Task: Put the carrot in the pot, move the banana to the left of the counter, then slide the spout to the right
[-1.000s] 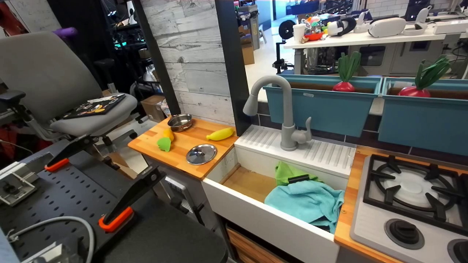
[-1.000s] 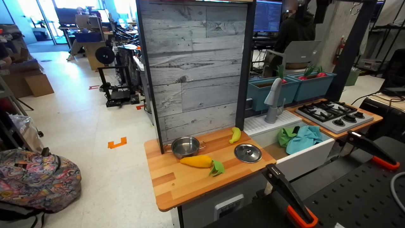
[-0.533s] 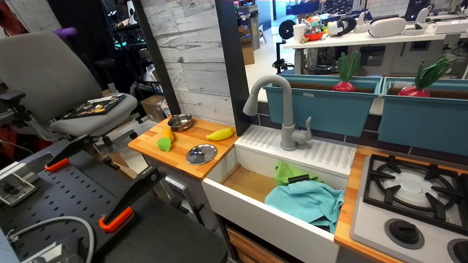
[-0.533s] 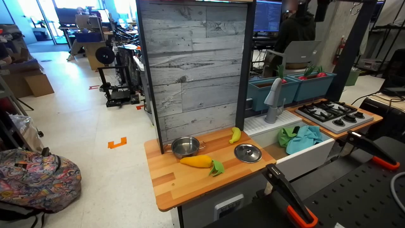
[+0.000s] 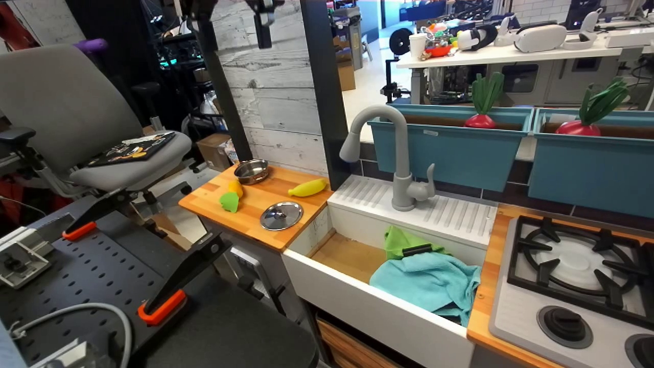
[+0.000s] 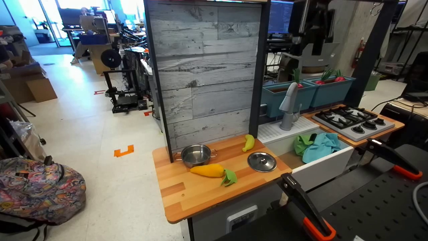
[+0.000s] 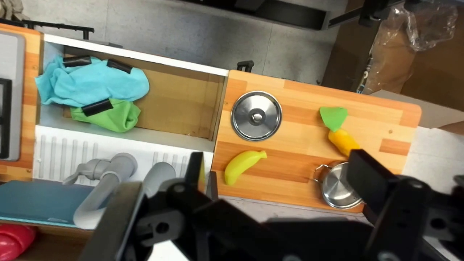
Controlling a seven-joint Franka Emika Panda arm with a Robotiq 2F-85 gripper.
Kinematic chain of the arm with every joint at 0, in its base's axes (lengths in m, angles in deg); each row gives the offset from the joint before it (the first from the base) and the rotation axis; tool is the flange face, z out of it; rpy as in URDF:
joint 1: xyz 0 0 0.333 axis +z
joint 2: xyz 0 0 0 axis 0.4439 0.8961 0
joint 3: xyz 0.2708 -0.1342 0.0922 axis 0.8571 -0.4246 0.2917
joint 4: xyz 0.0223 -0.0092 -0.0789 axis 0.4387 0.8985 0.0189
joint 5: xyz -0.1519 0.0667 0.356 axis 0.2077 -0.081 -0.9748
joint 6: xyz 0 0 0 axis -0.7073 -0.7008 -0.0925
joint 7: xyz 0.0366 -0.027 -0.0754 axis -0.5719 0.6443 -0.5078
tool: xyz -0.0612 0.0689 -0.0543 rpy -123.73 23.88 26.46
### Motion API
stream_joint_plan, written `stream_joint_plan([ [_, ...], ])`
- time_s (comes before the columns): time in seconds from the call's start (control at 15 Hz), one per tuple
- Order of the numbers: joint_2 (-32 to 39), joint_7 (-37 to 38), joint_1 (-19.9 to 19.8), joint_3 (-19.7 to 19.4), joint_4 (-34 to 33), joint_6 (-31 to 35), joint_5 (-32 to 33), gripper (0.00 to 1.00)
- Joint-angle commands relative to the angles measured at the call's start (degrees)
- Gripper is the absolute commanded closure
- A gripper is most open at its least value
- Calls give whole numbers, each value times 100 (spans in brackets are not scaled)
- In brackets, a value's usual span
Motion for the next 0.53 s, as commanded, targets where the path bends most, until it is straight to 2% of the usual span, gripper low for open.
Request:
stream_joint_plan([
  [0.0, 438, -36, 47, 212, 306, 911, 48, 0],
  [0.47, 1391, 80, 164, 582, 522, 2034, 202, 0],
])
